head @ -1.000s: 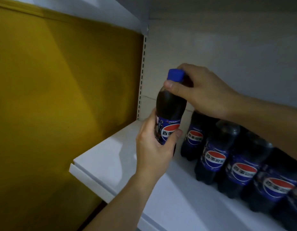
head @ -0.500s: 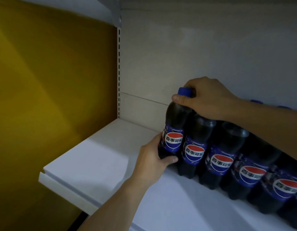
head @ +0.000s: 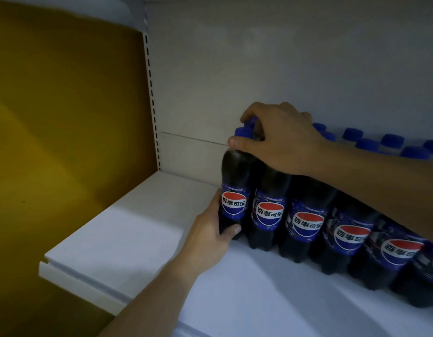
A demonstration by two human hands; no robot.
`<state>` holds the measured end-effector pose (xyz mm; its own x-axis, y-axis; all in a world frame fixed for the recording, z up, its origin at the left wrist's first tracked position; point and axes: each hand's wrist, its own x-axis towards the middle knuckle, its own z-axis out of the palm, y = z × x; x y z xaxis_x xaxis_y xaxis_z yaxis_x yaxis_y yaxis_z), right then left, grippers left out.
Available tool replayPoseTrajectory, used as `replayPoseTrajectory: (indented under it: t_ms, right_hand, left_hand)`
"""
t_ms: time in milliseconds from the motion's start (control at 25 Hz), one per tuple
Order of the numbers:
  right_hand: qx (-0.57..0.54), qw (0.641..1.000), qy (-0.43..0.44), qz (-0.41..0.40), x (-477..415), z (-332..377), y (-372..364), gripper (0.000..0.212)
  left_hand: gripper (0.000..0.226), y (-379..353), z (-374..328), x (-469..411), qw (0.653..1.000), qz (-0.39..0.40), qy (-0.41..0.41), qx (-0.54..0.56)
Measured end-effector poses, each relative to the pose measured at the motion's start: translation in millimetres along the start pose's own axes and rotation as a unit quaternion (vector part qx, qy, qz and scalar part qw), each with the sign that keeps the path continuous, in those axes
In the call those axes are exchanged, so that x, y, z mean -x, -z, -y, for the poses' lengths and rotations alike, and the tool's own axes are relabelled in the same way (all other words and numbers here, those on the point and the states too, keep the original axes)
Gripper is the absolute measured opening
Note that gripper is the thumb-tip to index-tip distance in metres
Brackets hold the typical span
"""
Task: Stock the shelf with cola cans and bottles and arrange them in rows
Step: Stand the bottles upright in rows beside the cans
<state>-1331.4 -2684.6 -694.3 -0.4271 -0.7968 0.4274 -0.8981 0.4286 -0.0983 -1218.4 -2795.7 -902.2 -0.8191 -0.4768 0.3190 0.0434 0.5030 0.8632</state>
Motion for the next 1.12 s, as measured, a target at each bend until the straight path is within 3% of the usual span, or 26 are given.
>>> replayPoseTrajectory:
  t_ms: [240, 360, 480, 640, 920, 1000, 1120]
  right_hand:
    - [0.036, 0.983, 0.090, -0.153, 48, -2, -3, 0.046]
    - [-0.059, 0.971, 0.095, -0.210, 91, -8, -15, 0.031]
    - [-0.211, 0.969, 0.000, -0.125, 135, -20, -51, 0.009]
    - [-0.341, 0.920, -0.191, -0.039, 173, -12, -123, 0.007]
    - [-0.373, 0.908, -0.191, -0.001, 177, -17, -133, 0.033]
    - [-0.361, 0.913, -0.185, -0.043, 180, -11, -127, 0.030]
    - [-0.276, 0.935, -0.084, -0.207, 161, -1, -83, 0.020]
  left_hand:
    - [0.080, -1, 5, -2, 0.999, 0.025, 0.003, 0.035]
    - [0.085, -3, 6, -4, 0.999, 0.007, 0.010, 0.037]
    - [0.086, -9, 6, -12, 1.000, -0.009, 0.011, 0.011]
    - [0.083, -11, 3, -12, 0.999, -0.014, 0.017, -0.023]
    - [0.087, -12, 0, -11, 0.998, -0.031, 0.025, -0.040]
    - [0.095, -10, -1, -11, 0.999, -0.024, 0.032, -0.025]
    - [0.109, -11, -3, -12, 1.000, -0.008, 0.027, 0.007]
